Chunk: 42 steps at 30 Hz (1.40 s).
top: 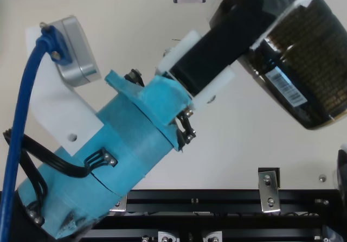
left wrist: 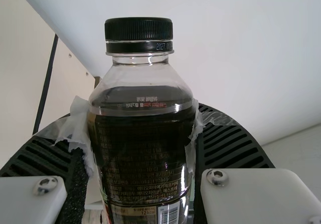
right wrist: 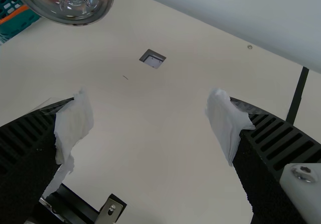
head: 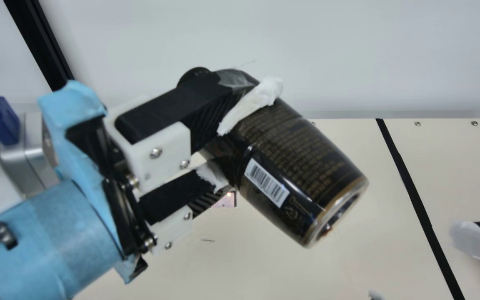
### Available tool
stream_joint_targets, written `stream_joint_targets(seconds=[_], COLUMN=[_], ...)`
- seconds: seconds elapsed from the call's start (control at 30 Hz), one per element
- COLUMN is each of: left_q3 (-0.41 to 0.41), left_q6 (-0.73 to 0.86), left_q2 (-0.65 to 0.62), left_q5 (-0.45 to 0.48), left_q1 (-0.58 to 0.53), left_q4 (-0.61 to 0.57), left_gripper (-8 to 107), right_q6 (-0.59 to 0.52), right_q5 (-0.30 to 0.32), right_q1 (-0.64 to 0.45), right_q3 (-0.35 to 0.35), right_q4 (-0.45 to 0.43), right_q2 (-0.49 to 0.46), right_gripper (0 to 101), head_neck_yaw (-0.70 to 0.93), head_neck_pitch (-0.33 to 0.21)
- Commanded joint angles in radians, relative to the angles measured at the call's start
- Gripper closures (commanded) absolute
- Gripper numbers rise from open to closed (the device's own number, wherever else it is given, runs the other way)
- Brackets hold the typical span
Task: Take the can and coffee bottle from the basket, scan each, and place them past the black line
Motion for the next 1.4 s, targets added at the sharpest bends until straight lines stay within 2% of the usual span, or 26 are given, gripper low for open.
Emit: stream_joint_targets(seconds=[0.0, 0.27, 0.7, 1.37], left_q3=[0.000, -0.011, -0.158, -0.158], left_q6=[0.000, -0.027, -0.198, -0.197], left_q2=[0.000, 0.004, 0.113, 0.113], left_q5=[0.000, 0.001, -0.010, -0.010], left_q1=[0.000, -0.003, -0.063, -0.062], left_q4=[0.000, 0.025, 0.162, 0.161], left_gripper=[89, 89, 89, 89], right_q6=[0.000, 0.000, 0.000, 0.000], right_q5=[0.000, 0.000, 0.000, 0.000], right_q1=[0.000, 0.000, 0.000, 0.000], right_q3=[0.000, 0.000, 0.000, 0.000], right_q4=[0.000, 0.000, 0.000, 0.000], right_q2=[0.000, 0.000, 0.000, 0.000], right_gripper=[0, 0, 0, 0], head_neck_yaw=[-0.008, -0.008, -0.008, -0.008], head_neck_pitch=[-0.004, -0.004, -0.004, -0.004])
